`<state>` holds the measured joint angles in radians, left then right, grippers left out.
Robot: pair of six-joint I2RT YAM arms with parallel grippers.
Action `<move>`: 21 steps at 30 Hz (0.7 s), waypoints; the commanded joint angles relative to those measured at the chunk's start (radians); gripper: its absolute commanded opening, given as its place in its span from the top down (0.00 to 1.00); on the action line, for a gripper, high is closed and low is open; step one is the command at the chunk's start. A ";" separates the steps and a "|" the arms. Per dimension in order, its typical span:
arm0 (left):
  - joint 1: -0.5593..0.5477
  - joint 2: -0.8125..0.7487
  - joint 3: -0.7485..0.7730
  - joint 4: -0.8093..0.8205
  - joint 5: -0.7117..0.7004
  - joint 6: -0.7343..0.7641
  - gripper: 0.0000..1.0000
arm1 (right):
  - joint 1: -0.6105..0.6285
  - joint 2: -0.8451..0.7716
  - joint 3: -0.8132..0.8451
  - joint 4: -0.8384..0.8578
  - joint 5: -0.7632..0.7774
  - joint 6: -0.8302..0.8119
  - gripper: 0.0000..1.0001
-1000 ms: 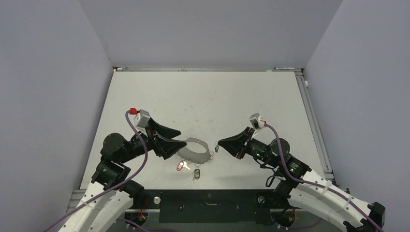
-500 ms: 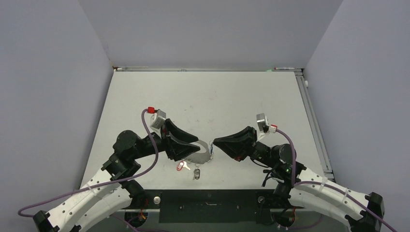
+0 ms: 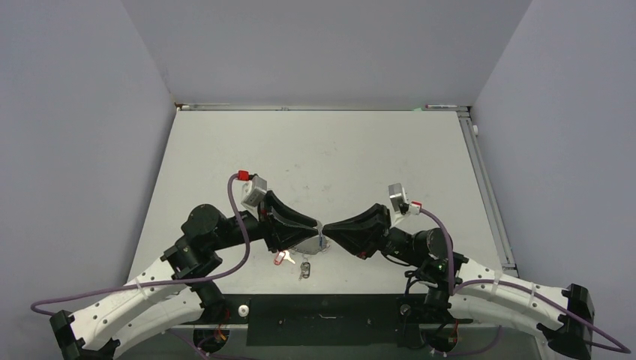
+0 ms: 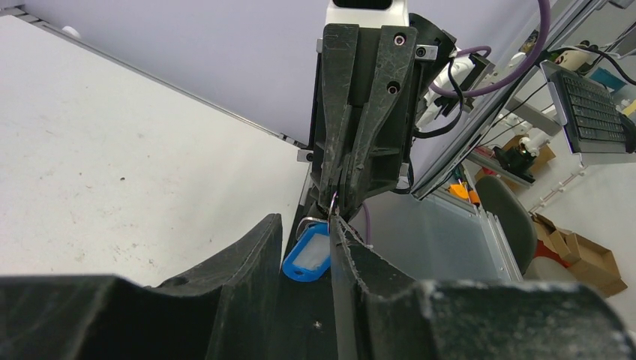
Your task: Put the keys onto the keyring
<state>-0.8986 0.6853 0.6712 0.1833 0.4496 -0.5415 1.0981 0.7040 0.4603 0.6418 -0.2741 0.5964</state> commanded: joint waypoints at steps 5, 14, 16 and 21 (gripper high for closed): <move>-0.039 0.010 0.061 0.012 -0.048 0.045 0.77 | 0.040 0.011 0.023 0.052 0.041 -0.045 0.95; -0.059 0.013 0.079 -0.023 -0.076 0.039 1.00 | 0.056 0.017 0.031 0.024 0.063 -0.053 0.95; -0.059 0.006 0.094 -0.051 -0.091 0.040 1.00 | 0.057 0.013 0.044 -0.016 0.089 -0.054 0.95; -0.059 0.003 0.164 -0.175 -0.115 0.064 1.00 | 0.057 -0.009 0.092 -0.166 0.151 -0.062 0.53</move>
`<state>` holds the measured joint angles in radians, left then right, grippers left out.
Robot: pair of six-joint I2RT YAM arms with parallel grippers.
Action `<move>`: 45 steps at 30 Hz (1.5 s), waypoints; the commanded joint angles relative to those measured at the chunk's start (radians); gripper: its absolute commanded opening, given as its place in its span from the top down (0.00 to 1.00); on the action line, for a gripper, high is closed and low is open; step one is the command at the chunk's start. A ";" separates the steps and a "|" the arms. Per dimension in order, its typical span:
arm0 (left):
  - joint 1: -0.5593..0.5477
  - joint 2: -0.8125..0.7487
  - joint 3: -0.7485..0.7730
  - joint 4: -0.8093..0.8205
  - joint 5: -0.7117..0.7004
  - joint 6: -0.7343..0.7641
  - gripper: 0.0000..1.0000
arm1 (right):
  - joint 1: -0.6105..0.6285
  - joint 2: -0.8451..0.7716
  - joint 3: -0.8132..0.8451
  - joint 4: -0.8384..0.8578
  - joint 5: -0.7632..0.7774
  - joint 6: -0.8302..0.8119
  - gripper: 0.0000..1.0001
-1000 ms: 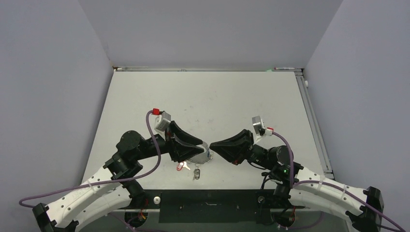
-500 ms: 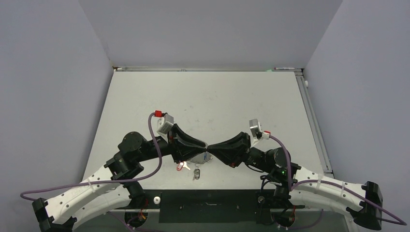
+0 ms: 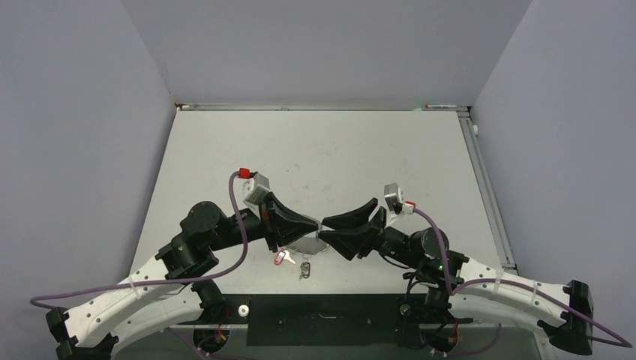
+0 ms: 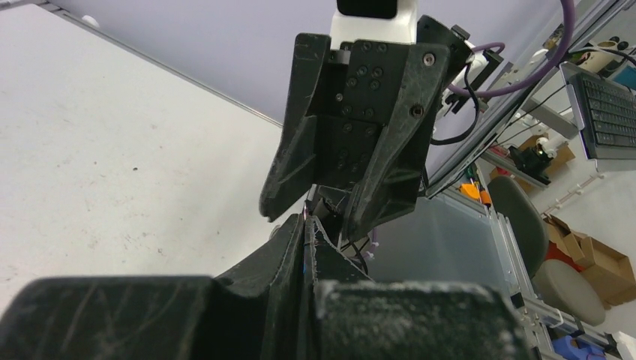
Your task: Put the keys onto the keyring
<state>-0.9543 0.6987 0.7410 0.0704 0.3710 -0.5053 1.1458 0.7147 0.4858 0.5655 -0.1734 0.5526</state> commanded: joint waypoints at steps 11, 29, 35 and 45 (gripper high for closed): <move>-0.003 -0.023 0.176 -0.281 -0.077 0.116 1.00 | 0.009 -0.041 0.259 -0.620 0.440 -0.007 0.46; -0.001 -0.005 0.174 -0.342 -0.044 0.229 1.00 | 0.009 -0.156 0.189 -0.606 0.110 -0.082 0.27; 0.000 -0.022 0.145 -0.297 0.085 0.212 1.00 | 0.008 -0.023 0.199 -0.376 -0.178 -0.092 0.44; -0.001 -0.033 0.114 -0.270 0.142 0.195 1.00 | 0.011 0.092 0.227 -0.244 -0.317 -0.085 0.62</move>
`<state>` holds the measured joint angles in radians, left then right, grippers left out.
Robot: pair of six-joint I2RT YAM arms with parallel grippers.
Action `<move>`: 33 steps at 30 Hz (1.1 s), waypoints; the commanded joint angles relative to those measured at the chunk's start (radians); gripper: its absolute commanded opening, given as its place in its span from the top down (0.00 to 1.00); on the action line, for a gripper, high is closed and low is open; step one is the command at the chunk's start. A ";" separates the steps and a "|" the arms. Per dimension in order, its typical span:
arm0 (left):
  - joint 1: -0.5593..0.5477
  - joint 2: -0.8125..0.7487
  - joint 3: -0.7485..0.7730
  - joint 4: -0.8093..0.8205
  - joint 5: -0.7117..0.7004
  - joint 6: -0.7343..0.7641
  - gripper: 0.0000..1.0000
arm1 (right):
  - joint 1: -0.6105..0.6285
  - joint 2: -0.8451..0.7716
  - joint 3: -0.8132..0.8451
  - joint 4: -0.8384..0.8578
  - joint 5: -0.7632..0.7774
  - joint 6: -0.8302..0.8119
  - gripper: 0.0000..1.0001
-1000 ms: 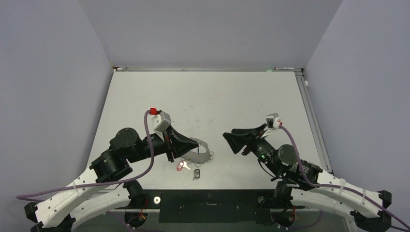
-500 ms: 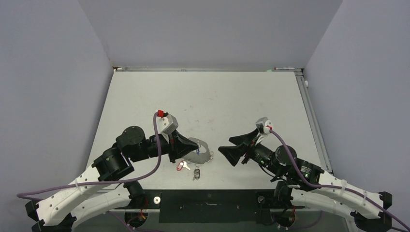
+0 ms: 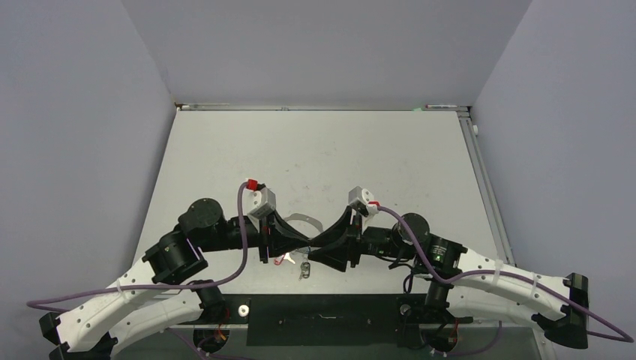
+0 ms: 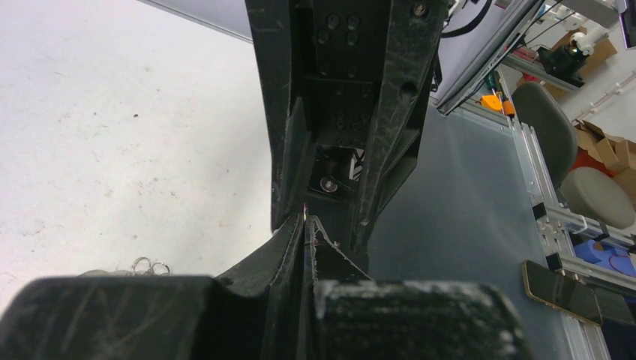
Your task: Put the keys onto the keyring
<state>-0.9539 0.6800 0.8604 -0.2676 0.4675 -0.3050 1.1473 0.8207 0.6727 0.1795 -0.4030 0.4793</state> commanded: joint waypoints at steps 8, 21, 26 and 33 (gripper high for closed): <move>0.000 -0.014 -0.009 0.076 0.065 -0.009 1.00 | 0.011 -0.050 0.031 0.142 -0.080 -0.024 0.66; 0.000 -0.023 -0.022 0.100 0.106 -0.020 1.00 | 0.011 -0.045 0.021 0.154 -0.044 -0.042 0.71; -0.001 -0.022 -0.024 0.110 0.114 -0.028 1.00 | 0.011 -0.034 0.019 0.152 -0.035 -0.046 0.75; 0.000 -0.022 -0.029 0.120 0.121 -0.035 1.00 | 0.011 -0.027 0.013 0.155 -0.027 -0.047 0.78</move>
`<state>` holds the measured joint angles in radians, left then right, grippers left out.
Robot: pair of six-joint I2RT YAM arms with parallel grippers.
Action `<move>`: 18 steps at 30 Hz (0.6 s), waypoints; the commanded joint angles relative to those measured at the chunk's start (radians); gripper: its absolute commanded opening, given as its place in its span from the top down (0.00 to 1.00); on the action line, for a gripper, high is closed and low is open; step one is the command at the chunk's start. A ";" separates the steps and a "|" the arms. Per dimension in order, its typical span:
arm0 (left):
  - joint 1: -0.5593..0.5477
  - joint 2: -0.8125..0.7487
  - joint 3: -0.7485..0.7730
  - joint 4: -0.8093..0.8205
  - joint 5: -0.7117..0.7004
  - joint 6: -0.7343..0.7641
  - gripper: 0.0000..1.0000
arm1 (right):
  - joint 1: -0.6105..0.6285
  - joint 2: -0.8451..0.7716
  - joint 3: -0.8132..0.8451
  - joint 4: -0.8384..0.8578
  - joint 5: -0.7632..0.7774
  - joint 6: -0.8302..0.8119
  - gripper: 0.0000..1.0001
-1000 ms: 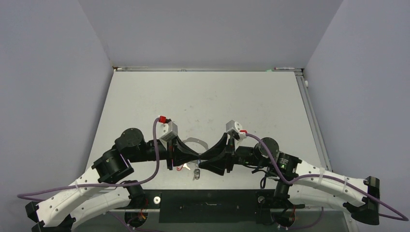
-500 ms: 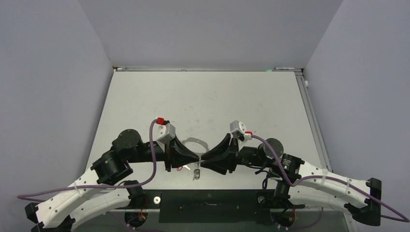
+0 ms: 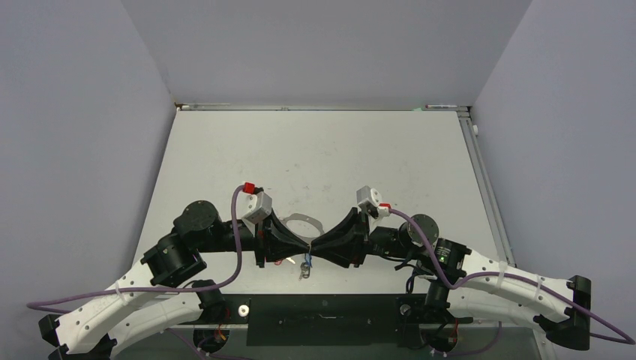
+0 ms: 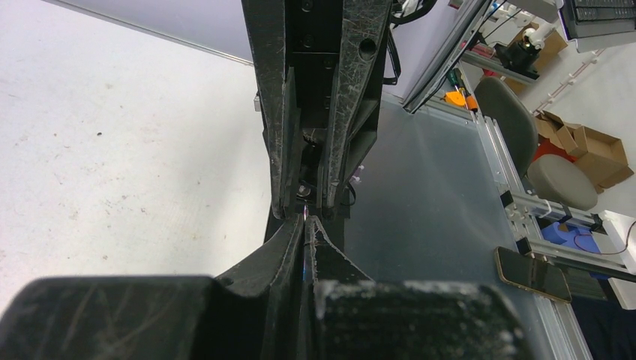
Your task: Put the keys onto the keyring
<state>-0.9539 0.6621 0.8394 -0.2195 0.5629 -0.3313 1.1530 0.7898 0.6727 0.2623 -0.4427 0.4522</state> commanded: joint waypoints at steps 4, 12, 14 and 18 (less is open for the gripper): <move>0.000 -0.004 -0.011 0.074 0.026 -0.011 1.00 | 0.005 0.007 0.007 0.074 0.017 -0.024 0.79; 0.000 -0.007 -0.016 0.082 0.032 -0.018 1.00 | 0.004 0.017 -0.004 0.095 0.008 -0.024 0.83; 0.000 -0.010 -0.016 0.083 0.031 -0.018 1.00 | 0.005 0.016 -0.007 0.097 -0.005 -0.023 0.82; -0.001 -0.020 -0.020 0.083 0.024 -0.017 1.00 | 0.005 0.003 -0.011 0.092 -0.029 -0.025 0.77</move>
<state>-0.9539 0.6548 0.8230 -0.1909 0.5667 -0.3382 1.1534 0.7975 0.6701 0.2867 -0.4438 0.4465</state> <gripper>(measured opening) 0.003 0.207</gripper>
